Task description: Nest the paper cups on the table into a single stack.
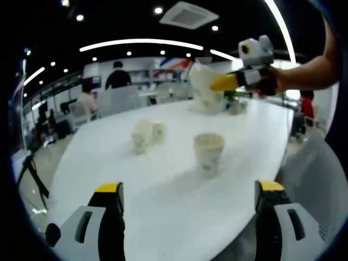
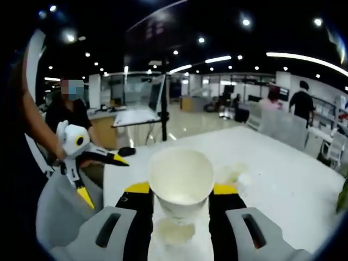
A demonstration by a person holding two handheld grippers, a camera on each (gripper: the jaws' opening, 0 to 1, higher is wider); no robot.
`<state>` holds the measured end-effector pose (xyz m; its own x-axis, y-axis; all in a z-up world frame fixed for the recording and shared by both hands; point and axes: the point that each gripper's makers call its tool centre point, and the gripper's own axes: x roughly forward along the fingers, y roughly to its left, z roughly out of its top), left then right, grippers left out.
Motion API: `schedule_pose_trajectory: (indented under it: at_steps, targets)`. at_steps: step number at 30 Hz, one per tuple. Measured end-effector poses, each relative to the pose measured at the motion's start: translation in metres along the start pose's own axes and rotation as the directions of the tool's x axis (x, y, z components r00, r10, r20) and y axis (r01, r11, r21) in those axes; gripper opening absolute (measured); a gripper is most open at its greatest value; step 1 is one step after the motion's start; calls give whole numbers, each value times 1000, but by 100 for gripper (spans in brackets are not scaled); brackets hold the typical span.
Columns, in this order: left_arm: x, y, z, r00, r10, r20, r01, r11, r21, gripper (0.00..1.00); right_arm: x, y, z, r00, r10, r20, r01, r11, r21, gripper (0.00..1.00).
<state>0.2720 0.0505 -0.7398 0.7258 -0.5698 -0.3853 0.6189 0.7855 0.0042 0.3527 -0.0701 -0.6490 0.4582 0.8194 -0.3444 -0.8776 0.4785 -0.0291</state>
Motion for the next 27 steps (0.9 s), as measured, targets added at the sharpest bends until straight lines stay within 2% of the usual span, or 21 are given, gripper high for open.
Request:
schedule_pose_trajectory:
  at_steps: [14, 18, 27]
  targets:
    - [0, -1, 0, 1000, -3, -4, 3, 1000, -1, 99, -2, 3, -2, 1000, -7, 21, 7, 1000, 17, 37]
    - [0, -1, -1, 1000, -2, -4, 2, 1000, -2, 99, 3, 2, -11, 1000, -10, 18, 10, 1000, 23, 37]
    - [0, 0, -1, 1000, 1, -7, -1, 1000, 0, 99, 16, 3, -44, 1000, -26, -14, 26, 999, 21, 38]
